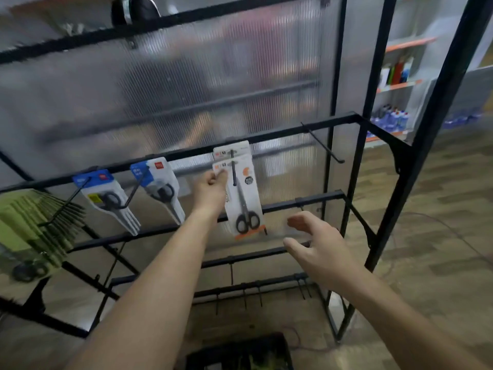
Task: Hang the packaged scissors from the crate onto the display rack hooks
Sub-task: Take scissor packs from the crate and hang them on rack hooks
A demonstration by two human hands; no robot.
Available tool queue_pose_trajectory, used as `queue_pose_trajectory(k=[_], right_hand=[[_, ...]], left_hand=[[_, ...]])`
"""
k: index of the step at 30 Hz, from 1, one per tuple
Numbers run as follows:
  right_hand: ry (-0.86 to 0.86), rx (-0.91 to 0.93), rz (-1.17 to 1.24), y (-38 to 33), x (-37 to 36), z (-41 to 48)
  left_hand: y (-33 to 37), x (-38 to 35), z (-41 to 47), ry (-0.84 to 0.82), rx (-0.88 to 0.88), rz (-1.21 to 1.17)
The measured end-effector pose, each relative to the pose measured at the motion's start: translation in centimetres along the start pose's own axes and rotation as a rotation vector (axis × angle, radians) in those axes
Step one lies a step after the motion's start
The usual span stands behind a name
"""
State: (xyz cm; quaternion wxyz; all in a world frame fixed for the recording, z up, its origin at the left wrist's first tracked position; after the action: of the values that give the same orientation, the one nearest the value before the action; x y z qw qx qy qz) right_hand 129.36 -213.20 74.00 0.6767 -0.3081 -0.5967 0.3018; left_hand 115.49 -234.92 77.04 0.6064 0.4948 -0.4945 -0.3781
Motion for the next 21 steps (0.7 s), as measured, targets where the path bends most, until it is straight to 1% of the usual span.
queue_pose_trajectory(k=[2,6,10,12,14,17,21], right_hand=[[-0.036,-0.004,-0.018,0.5,-0.8,-0.3],[-0.08,-0.007,-0.056,0.8,-2.0,-1.0],[-0.107,-0.003,-0.078,0.3,-2.7,-1.8],[-0.114,0.013,-0.115,-0.4,-3.0,-2.3],[-0.125,0.032,-0.188,-1.3,-3.5,-2.7],[-0.118,0.047,-0.275,-3.0,-4.6,-3.7],[-0.144,0.052,-0.436,-5.6,-7.9,-5.8]], left_hand=[[0.4,-0.2,2.0,0.022,-0.024,0.108],[0.0,0.1,4.9,0.045,-0.037,0.24],[0.0,0.8,4.4,0.03,-0.019,0.397],[-0.4,1.9,2.6,0.006,-0.016,0.484],[-0.9,3.1,-0.7,-0.068,-0.029,0.584],[-1.3,5.4,-6.3,-0.135,-0.167,0.854],[-4.0,10.2,-13.0,-0.21,-0.241,0.938]])
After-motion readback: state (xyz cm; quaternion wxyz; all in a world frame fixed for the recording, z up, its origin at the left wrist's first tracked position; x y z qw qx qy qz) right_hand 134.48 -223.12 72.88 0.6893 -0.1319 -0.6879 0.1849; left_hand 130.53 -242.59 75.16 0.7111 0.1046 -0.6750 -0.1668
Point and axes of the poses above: each hand's wrist, its own z-axis towards the middle knuckle, its own x-axis out of the back of the hand, y = z × x, the point moved 9 cm from there along z, towards the middle knuckle, and after that the axes turned 4 degrees about -z, right-handed, at the moved point
